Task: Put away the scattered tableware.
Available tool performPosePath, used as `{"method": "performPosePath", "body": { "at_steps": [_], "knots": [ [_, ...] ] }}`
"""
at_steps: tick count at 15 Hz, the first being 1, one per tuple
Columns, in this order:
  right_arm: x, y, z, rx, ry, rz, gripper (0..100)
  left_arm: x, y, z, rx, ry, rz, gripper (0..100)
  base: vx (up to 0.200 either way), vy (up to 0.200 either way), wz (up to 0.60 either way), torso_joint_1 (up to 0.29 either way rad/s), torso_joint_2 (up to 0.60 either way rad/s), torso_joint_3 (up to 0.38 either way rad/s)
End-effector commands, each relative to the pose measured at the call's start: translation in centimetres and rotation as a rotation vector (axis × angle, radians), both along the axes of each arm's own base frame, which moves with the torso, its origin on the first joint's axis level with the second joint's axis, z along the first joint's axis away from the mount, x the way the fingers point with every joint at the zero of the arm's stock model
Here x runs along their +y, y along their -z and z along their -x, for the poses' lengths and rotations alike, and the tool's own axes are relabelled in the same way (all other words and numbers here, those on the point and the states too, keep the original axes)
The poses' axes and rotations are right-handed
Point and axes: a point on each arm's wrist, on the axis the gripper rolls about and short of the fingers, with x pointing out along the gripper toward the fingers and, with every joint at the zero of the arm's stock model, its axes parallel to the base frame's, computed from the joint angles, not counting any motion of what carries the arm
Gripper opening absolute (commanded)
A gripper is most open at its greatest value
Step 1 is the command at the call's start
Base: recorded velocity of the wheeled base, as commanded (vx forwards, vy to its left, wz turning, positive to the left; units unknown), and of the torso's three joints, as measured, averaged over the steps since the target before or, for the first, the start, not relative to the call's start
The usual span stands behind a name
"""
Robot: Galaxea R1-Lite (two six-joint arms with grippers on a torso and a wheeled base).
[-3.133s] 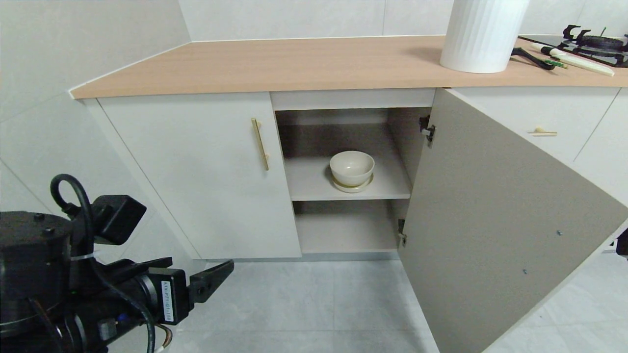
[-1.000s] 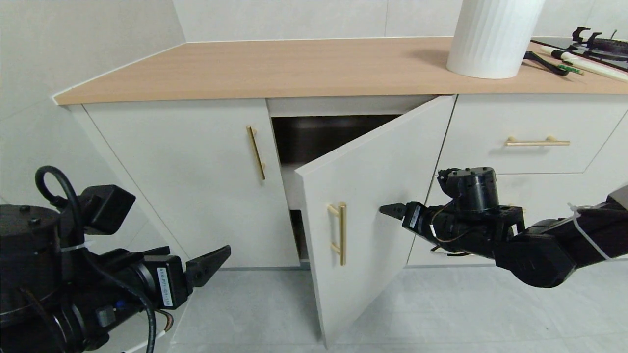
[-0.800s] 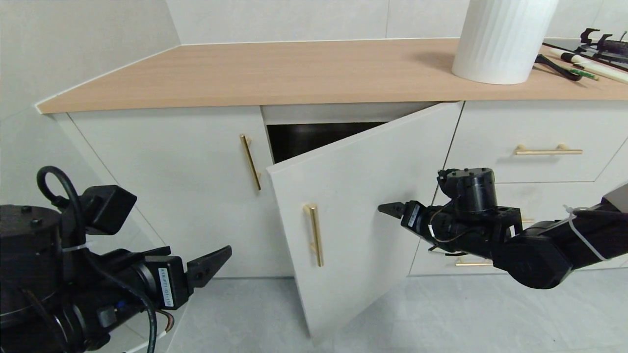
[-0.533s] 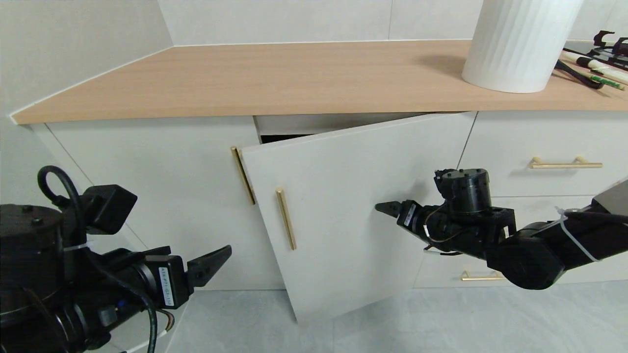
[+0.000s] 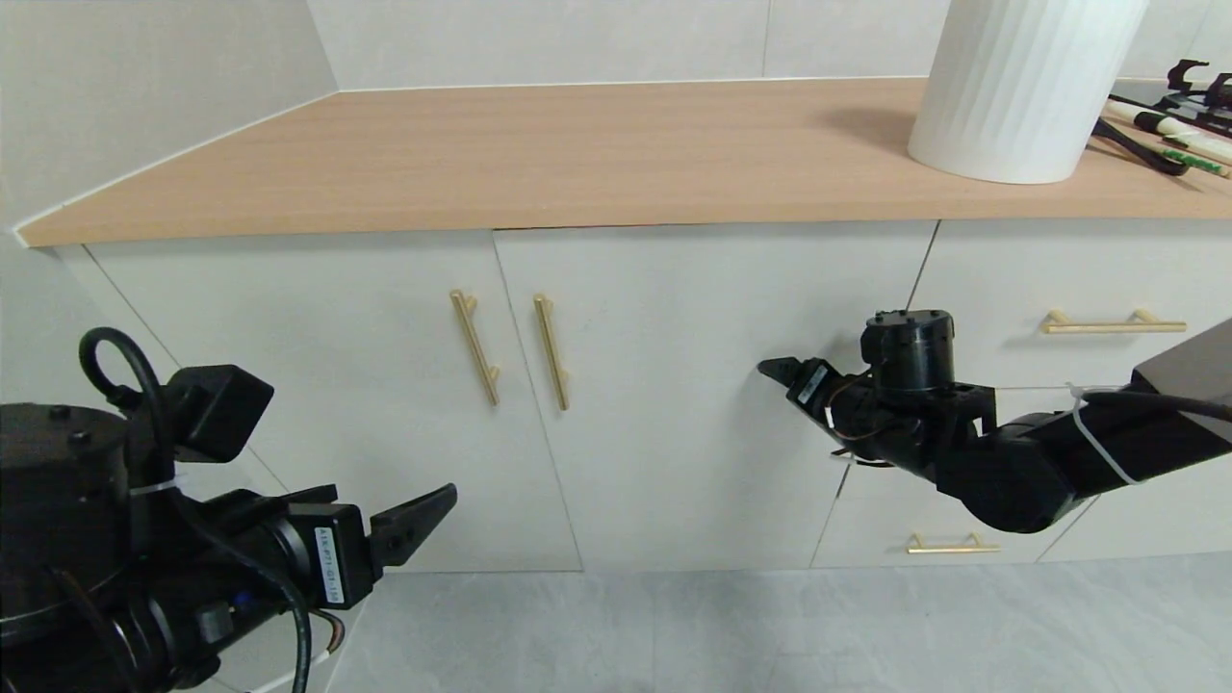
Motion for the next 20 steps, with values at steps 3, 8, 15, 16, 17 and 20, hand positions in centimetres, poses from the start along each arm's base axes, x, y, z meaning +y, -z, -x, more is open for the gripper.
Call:
{"method": "performPosePath", "body": {
  "at_steps": [3,8,15,16,17,20],
  "knots": [
    [-0.8,0.0,-0.8,-0.005,0.039,-0.007,100,-0.1,0.1,-0.1,0.006,-0.002,-0.004,100,0.0,0.0,0.0,0.0,0.0,0.0],
    [-2.4,-2.3,4.8,-0.039,-0.132,0.077,100,-0.1,0.1,-0.1,0.002,-0.001,0.001,100,0.0,0.0,0.0,0.0,0.0,0.0],
    [-11.8,-8.8,21.8,-0.517,-0.144,0.424,100,2.2,1.5,3.0,-0.035,-0.02,-0.122,100,0.0,0.0,0.0,0.0,0.0,0.0],
    [-12.8,-8.4,24.5,-0.538,-0.12,0.465,100,2.9,2.2,4.3,-0.047,-0.006,-0.161,100,0.0,0.0,0.0,0.0,0.0,0.0],
    [-13.6,-8.1,26.1,-0.542,-0.091,0.508,100,3.5,2.9,5.3,-0.051,0.002,-0.176,100,0.0,0.0,0.0,0.0,0.0,0.0],
    [-16.2,-8.7,31.9,-0.609,0.095,0.598,100,6.1,4.3,9.7,-0.167,0.001,-0.101,100,0.0,0.0,0.0,0.0,0.0,0.0]
  ]
}}
